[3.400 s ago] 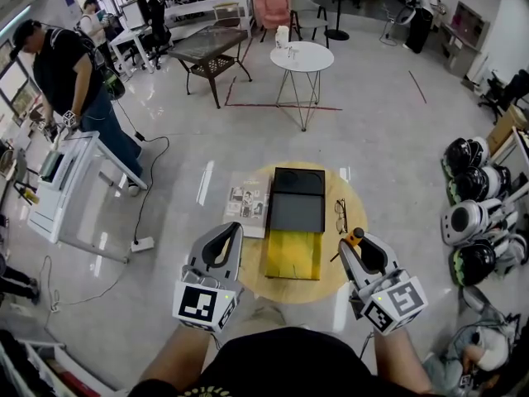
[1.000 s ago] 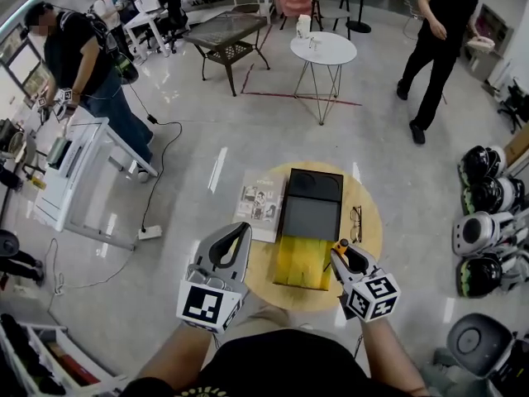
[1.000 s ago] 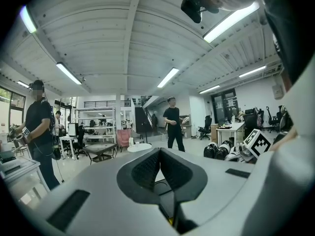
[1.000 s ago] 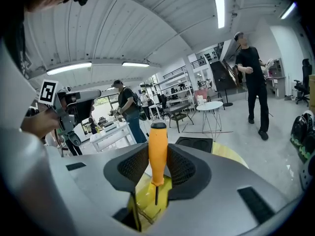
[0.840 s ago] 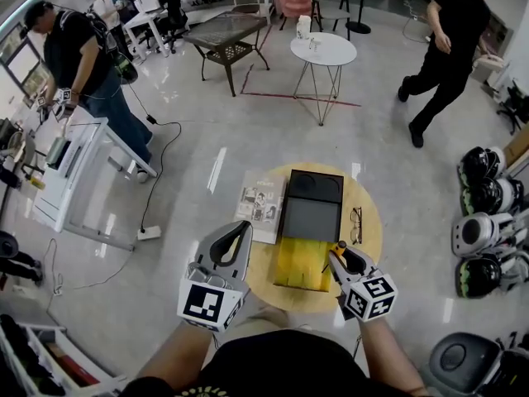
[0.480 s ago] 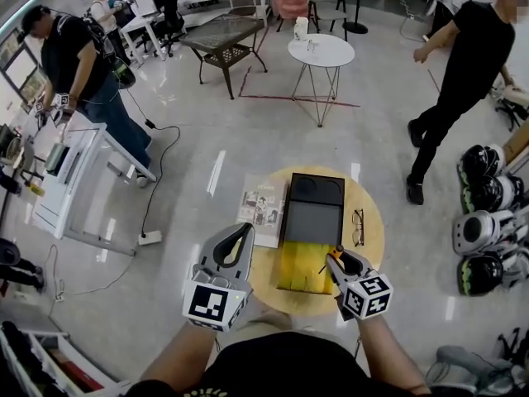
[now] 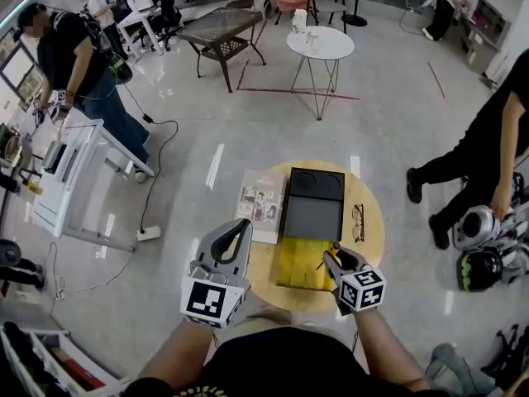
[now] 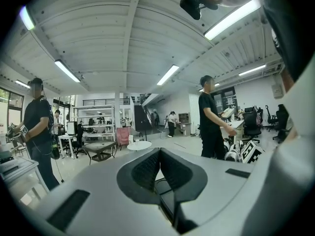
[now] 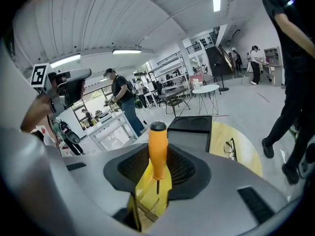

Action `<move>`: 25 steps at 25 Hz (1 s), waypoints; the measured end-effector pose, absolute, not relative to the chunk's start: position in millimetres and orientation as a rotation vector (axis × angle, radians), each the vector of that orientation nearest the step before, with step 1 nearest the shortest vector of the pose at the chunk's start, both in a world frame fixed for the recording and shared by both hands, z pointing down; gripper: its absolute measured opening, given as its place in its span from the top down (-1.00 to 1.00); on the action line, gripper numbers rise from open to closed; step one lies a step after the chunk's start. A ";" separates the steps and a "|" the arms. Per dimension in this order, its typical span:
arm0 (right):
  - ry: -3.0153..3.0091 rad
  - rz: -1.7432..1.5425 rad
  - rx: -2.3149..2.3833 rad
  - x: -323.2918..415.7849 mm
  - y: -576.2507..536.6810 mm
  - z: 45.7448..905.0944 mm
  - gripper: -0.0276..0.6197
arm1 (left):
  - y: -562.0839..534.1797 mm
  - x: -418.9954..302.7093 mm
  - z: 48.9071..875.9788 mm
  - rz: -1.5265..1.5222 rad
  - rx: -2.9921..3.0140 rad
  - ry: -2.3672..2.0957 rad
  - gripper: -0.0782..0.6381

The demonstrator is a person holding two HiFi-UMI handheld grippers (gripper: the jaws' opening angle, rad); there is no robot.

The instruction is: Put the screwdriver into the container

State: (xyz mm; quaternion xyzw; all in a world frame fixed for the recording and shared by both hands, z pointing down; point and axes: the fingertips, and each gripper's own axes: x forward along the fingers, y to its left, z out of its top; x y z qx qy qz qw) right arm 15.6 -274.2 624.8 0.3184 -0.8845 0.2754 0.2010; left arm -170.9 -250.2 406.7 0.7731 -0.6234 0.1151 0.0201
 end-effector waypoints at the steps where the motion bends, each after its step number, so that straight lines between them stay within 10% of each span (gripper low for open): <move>1: -2.461 0.778 0.888 15.3 -273.2 629.5 0.52 | -249.9 -171.1 407.9 0.362 2.397 -1.930 0.73; 25: -2.270 0.932 0.874 20.6 -272.4 712.8 0.52 | -253.5 -185.3 412.6 0.399 2.385 -1.935 0.73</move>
